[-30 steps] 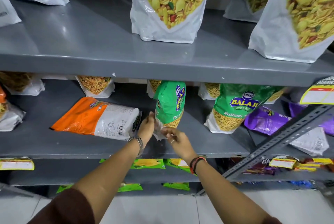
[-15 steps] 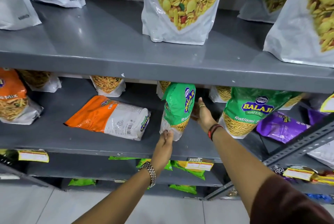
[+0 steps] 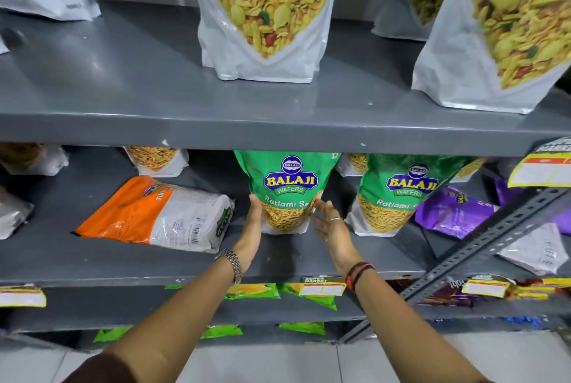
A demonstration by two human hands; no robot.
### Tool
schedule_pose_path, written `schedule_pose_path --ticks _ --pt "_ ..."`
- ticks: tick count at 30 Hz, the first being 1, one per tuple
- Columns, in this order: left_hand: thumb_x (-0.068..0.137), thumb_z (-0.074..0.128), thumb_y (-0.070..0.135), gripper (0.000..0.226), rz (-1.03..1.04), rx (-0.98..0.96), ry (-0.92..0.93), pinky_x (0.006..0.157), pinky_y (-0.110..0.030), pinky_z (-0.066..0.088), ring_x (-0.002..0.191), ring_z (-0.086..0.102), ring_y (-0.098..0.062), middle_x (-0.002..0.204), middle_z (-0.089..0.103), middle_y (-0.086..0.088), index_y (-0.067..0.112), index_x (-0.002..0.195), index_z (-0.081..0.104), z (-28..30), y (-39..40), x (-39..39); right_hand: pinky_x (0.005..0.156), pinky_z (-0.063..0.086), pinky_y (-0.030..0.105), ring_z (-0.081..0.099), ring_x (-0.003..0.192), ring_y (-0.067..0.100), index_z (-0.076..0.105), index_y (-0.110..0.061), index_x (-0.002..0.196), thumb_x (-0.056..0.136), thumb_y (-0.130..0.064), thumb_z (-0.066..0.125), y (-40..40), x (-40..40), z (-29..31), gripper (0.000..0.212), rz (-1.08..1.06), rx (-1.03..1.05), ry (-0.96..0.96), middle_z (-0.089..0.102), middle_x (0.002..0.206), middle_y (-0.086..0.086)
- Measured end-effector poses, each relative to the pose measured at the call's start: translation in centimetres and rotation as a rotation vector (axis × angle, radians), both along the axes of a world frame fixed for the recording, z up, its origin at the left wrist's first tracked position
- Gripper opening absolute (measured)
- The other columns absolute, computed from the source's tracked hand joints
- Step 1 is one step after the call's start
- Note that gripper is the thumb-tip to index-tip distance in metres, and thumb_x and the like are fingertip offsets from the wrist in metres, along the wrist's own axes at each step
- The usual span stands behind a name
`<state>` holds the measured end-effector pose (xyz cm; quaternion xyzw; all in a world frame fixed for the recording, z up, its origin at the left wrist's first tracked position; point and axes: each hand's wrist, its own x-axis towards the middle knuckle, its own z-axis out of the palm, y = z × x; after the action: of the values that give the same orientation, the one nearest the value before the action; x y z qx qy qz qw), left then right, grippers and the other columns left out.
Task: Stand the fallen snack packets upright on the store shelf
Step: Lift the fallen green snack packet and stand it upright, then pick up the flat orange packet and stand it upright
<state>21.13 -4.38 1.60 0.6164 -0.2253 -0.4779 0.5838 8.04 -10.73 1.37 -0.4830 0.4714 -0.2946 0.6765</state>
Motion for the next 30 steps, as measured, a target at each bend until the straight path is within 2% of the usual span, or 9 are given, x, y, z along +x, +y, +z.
schedule_pose_path --ticks 3,7,10,13,16,18,21,26,30 --pt "0.095 0.001 0.043 0.057 -0.062 0.004 -0.015 0.096 -0.018 0.022 0.139 0.029 -0.013 0.149 0.034 0.002 0.024 0.143 0.024 0.5 -0.6 -0.2 0.115 0.024 0.041 0.036 0.136 0.024 0.033 -0.013 0.140 0.099 -0.033 0.018 -0.6 -0.3 -0.2 0.048 -0.027 0.002 -0.010 0.038 0.147 0.006" --pt "0.093 0.002 0.050 0.061 -0.040 0.036 0.008 0.114 -0.027 0.016 0.143 0.021 -0.013 0.155 0.022 0.003 0.025 0.146 0.016 -1.0 0.0 0.1 0.109 0.036 0.043 0.047 0.123 0.026 0.049 -0.015 0.123 0.097 -0.025 0.031 -0.8 -0.6 -2.7 0.033 -0.123 -0.030 0.084 0.051 0.130 0.007" --pt "0.092 0.009 0.054 0.068 0.094 0.147 0.125 0.116 -0.041 0.020 0.143 0.025 -0.021 0.156 0.020 -0.005 0.013 0.146 0.015 -2.9 1.5 0.5 0.078 0.050 0.038 0.056 0.088 0.027 0.054 -0.016 0.091 0.091 -0.010 0.042 0.4 -0.1 -4.2 0.014 -0.152 -0.037 0.226 0.059 0.099 0.014" --pt "0.093 0.016 0.051 0.068 0.202 0.198 0.232 0.110 -0.042 0.029 0.137 0.034 -0.026 0.148 0.036 -0.009 0.004 0.141 0.027 -4.3 4.5 1.7 0.064 0.047 0.026 0.055 0.082 0.022 0.061 -0.004 0.092 0.087 0.000 0.042 1.9 2.1 -4.6 0.020 0.024 -0.048 0.230 0.059 0.088 0.009" --pt "0.089 0.020 0.054 0.068 0.222 0.170 0.185 0.098 -0.033 0.040 0.119 0.050 -0.024 0.123 0.051 -0.010 0.003 0.124 0.047 -4.3 8.2 3.5 0.070 0.045 0.019 0.055 0.085 0.017 0.059 0.013 0.101 0.086 0.006 0.041 2.7 5.5 -4.2 0.024 0.181 -0.212 0.231 0.060 0.091 0.005" --pt "0.094 0.020 0.046 0.065 0.289 0.183 0.170 0.106 -0.036 0.035 0.131 0.041 -0.029 0.141 0.042 -0.017 -0.001 0.136 0.034 -4.5 10.1 5.7 0.075 0.044 0.013 0.057 0.092 0.017 0.058 0.009 0.108 0.086 0.007 0.040 3.4 8.0 -3.3 0.028 0.251 -0.313 0.239 0.062 0.099 0.006" --pt "0.097 0.025 0.039 0.062 0.386 0.193 0.235 0.110 -0.039 0.031 0.136 0.035 -0.033 0.149 0.031 -0.022 -0.003 0.142 0.021 -4.8 11.9 9.1 0.092 0.044 0.028 0.059 0.109 0.025 0.059 -0.006 0.115 0.085 -0.002 0.045 3.8 11.3 -2.1 0.033 0.312 -0.536 0.387 0.063 0.117 0.012" --pt "0.097 0.033 0.034 0.054 0.396 0.193 0.295 0.105 -0.038 0.036 0.130 0.044 -0.033 0.141 0.044 -0.022 -0.004 0.135 0.036 -5.7 12.9 14.5 0.102 0.036 0.036 0.051 0.120 0.033 0.056 -0.008 0.121 0.090 -0.018 0.042 3.1 17.3 -0.5 0.035 0.382 -0.772 0.742 0.048 0.133 0.017" --pt "0.094 0.041 0.032 0.035 0.330 0.248 0.312 0.070 -0.030 0.046 0.085 0.062 -0.025 0.102 0.061 -0.016 0.002 0.097 0.058 -6.3 13.1 17.6 0.103 0.037 0.041 0.048 0.124 0.036 0.055 -0.008 0.123 0.094 -0.035 0.031 1.2 22.0 0.7 0.046 0.548 -0.672 1.036 0.050 0.137 0.019"
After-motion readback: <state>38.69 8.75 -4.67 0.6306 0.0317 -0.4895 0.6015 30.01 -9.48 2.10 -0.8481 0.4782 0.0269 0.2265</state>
